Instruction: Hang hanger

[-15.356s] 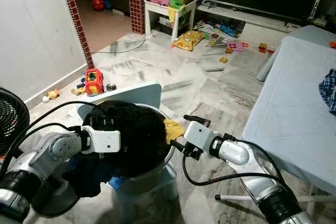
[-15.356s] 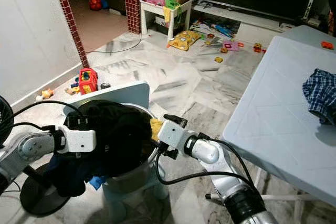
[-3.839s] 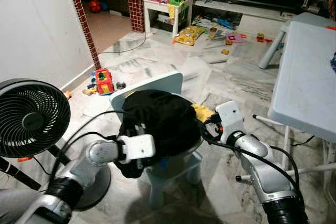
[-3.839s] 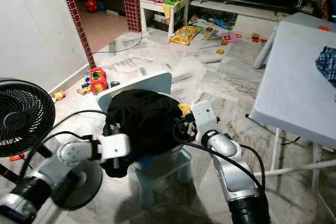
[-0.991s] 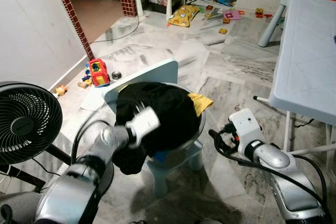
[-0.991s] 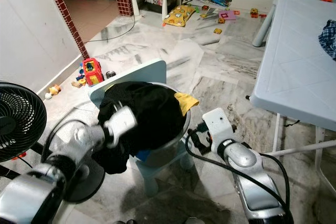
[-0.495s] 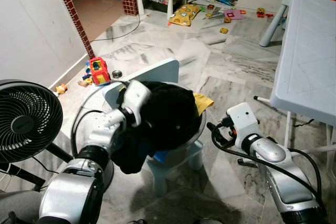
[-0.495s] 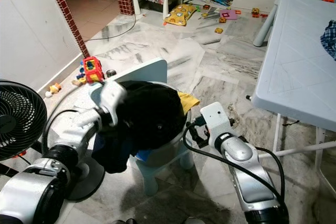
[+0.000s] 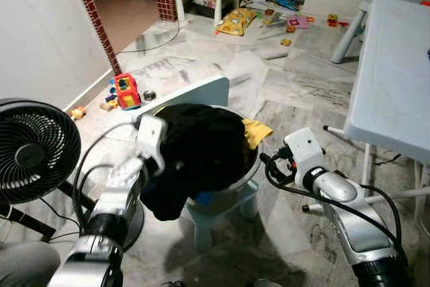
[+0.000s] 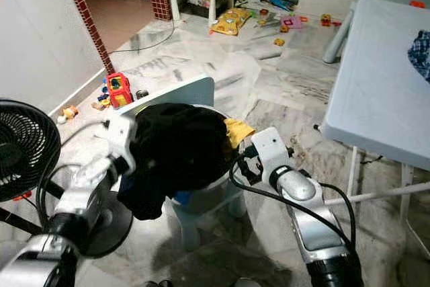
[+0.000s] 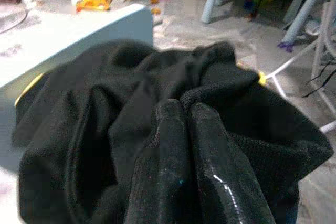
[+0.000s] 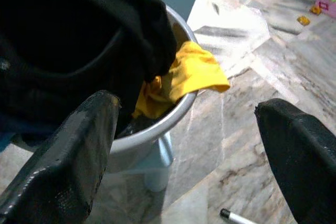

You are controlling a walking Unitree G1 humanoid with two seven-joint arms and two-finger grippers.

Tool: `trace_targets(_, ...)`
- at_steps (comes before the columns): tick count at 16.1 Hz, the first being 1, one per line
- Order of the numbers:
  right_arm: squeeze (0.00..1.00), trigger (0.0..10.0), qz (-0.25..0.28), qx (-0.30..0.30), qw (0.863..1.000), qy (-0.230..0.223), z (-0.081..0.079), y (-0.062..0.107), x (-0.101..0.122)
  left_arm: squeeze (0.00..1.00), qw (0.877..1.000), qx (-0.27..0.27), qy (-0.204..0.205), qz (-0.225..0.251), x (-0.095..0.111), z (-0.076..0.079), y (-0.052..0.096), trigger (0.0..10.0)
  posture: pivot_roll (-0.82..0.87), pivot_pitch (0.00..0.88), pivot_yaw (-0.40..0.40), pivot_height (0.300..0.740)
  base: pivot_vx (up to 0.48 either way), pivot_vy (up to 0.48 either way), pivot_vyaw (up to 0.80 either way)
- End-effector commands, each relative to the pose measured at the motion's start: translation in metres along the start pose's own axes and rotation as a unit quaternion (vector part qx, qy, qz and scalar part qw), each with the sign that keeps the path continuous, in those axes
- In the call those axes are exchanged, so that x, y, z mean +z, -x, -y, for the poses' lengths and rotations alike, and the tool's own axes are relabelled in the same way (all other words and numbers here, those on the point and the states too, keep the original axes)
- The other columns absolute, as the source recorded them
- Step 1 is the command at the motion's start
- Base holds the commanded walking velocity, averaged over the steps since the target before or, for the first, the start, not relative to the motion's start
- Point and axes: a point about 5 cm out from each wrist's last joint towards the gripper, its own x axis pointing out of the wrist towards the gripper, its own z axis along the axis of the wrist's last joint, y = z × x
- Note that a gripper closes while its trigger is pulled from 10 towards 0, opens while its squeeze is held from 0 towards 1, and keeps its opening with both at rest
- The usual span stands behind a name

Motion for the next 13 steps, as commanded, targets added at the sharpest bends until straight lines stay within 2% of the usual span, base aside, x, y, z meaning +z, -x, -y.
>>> trace_targets(1,0.0,10.0,0.002,0.003,1.0,0.002,0.0,-0.002,0.0,0.51,1.0,0.01,-0.021,-0.006,0.004,-0.003,0.003,10.0,-0.2,0.069,0.009,0.74,0.0,0.0,0.0)
trace_targets(2,0.0,10.0,0.002,0.003,1.0,0.002,0.0,-0.003,0.0,1.0,0.999,0.015,-0.047,-0.009,0.003,-0.004,0.008,10.0,-0.2,0.066,0.007,0.74,0.0,0.0,0.0)
trace_targets(9,0.0,10.0,0.01,0.008,1.0,0.003,-0.005,-0.009,0.001,1.0,0.994,0.044,-0.099,-0.014,0.006,-0.004,0.028,10.0,-0.18,0.055,-0.005,0.74,0.0,0.0,0.0)
trace_targets(13,0.0,10.0,0.016,0.008,1.0,0.004,-0.005,-0.014,0.004,1.0,0.984,0.037,-0.175,-0.002,0.012,0.007,0.043,10.0,-0.16,0.05,-0.007,0.74,0.0,0.0,0.0)
